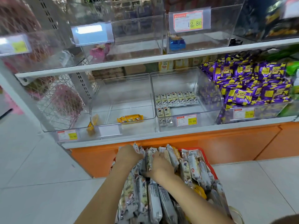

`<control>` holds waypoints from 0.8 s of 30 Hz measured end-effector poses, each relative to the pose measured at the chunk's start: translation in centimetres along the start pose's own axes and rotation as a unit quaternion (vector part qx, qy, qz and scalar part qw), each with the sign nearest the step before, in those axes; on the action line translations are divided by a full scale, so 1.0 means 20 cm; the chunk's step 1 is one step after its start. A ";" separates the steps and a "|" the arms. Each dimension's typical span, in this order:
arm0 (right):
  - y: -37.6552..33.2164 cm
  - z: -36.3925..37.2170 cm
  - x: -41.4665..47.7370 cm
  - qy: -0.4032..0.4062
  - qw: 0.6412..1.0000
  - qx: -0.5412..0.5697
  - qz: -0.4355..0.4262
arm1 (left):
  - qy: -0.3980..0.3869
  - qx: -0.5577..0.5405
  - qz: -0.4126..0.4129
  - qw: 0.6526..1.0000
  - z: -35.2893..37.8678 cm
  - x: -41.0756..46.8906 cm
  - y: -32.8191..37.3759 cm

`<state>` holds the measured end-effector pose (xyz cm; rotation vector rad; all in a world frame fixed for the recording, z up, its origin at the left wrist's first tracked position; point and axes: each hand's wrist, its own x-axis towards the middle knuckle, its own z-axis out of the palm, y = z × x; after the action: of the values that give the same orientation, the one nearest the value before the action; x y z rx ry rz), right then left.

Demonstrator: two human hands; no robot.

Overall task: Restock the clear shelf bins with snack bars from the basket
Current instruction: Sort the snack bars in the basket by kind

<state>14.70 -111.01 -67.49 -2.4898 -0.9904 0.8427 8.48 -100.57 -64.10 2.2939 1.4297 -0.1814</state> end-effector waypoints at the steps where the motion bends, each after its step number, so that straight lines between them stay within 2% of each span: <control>1: 0.00 0.01 0.00 0.006 1.000 0.009 -0.002 | -0.008 -0.002 -0.001 1.000 0.00 0.00 0.00; 5: 0.00 0.04 0.00 0.046 0.996 0.070 -0.010 | -0.036 -0.052 -0.015 0.998 -0.03 0.01 0.01; 8: 0.00 0.04 -0.01 0.056 0.986 0.156 -0.008 | -0.061 -0.106 -0.041 0.992 -0.06 0.02 -0.01; 11: 0.05 -0.03 -0.01 -0.012 0.955 0.294 0.024 | -0.072 -0.228 -0.058 0.969 -0.09 0.02 -0.05; 13: 0.10 -0.10 -0.02 -0.089 0.897 0.431 0.037 | -0.086 -0.315 -0.039 0.945 -0.10 0.00 -0.08; 15: 0.16 -0.17 -0.07 -0.135 0.799 0.585 0.041 | -0.131 -0.401 -0.018 0.907 -0.09 -0.02 -0.10; 16: 0.19 -0.20 -0.09 -0.143 0.754 0.640 0.046 | -0.157 -0.413 -0.013 0.897 -0.09 -0.03 -0.10; 18: 0.24 -0.24 -0.13 -0.146 0.697 0.699 0.057 | -0.159 -0.410 -0.007 0.898 -0.07 -0.05 -0.09; 21: 0.27 -0.29 -0.17 -0.138 0.654 0.743 0.031 | -0.128 -0.388 -0.015 0.913 -0.04 -0.08 -0.05; 22: 0.27 -0.30 -0.18 -0.127 0.650 0.749 0.013 | -0.138 -0.422 -0.016 0.896 -0.04 -0.10 -0.03; 24: 0.25 -0.32 -0.19 -0.087 0.679 0.728 -0.034 | -0.158 -0.531 -0.011 0.833 -0.06 -0.15 0.04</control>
<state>19.09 -117.80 -63.62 -0.9587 -0.1418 1.1555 7.73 -102.91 -61.76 1.2461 0.9785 0.1928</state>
